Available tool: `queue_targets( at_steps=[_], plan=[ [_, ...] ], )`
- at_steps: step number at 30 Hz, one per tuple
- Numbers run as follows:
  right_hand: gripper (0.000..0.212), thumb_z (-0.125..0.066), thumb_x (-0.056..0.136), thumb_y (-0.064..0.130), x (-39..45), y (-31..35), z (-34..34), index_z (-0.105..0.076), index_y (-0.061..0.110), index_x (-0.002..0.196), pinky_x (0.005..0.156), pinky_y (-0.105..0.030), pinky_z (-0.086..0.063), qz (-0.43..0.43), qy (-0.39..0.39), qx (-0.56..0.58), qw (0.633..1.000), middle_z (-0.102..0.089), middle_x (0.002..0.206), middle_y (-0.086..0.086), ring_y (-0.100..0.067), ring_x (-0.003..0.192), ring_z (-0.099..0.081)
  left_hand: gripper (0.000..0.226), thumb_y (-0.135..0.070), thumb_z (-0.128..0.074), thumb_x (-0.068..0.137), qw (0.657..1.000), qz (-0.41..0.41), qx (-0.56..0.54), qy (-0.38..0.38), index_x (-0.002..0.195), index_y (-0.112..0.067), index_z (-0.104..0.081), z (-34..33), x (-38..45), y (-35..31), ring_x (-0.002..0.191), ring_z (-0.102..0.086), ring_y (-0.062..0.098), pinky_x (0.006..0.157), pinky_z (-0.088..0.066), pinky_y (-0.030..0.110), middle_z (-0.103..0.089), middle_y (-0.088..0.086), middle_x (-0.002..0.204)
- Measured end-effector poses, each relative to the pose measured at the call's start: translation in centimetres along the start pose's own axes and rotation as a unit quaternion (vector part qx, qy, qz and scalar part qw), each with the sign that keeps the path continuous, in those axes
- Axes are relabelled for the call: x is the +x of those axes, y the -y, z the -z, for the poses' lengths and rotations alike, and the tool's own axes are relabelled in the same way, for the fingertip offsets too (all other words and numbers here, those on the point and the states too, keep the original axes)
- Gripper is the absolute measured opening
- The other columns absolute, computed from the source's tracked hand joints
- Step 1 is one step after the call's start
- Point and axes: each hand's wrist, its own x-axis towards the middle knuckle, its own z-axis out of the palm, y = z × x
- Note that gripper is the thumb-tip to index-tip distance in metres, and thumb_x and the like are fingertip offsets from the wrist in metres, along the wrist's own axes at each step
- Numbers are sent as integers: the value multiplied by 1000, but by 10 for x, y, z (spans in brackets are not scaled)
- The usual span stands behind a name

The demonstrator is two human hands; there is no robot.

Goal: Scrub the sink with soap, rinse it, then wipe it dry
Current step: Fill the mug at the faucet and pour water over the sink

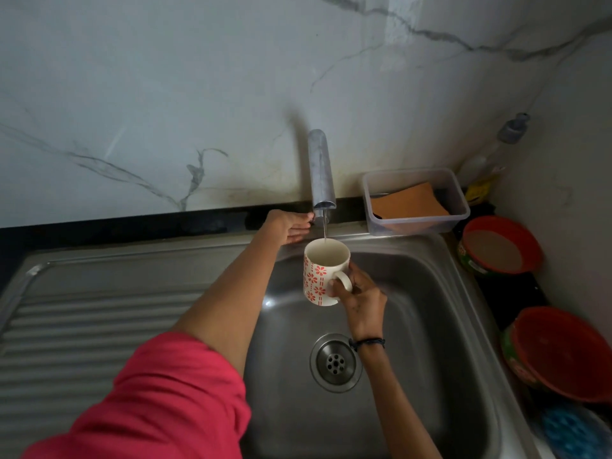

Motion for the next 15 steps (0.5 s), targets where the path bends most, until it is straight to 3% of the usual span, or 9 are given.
queue_targets(
  at_steps=[3,7,9,11,15],
  plan=[
    [37,-66,68,37,-2,0,-5,-72,12,95,84,-32,-54,-7,-6,3,1000,-68,107,0,-14,100,-63,12,-12,-65,85,996,-13,91,8,92,-3,-64,2,-4,-8,116,-56,24,106,-38,39,-61,13,123],
    [21,-73,75,12,0,0,-8,-72,14,96,84,-45,-54,-34,-11,14,999,-68,108,-2,-17,100,-64,16,-10,-69,82,973,-57,221,-21,72,-7,-55,7,3,-19,108,-61,23,97,-45,37,-65,14,114],
    [25,-72,76,6,1,1,-7,-72,25,93,81,-48,-55,-50,-19,21,998,-69,106,-5,-19,98,-65,26,-19,-71,80,942,-96,319,-44,64,-10,-52,7,3,-24,86,-66,18,82,-50,31,-69,12,100],
    [38,-72,76,4,0,4,-7,-66,41,84,80,-48,-56,-62,-29,29,997,-69,103,-5,-21,96,-66,23,-25,-73,78,900,-133,408,-79,72,-7,-59,6,3,-29,75,-63,15,70,-48,26,-67,9,93],
    [43,-72,76,4,-1,6,-5,-63,46,75,81,-49,-55,-75,-56,42,995,-71,99,-6,-23,96,-66,40,-26,-77,73,828,-199,511,-116,104,-4,-63,-1,3,-31,101,-62,25,78,-47,31,-67,8,103]
  ],
)
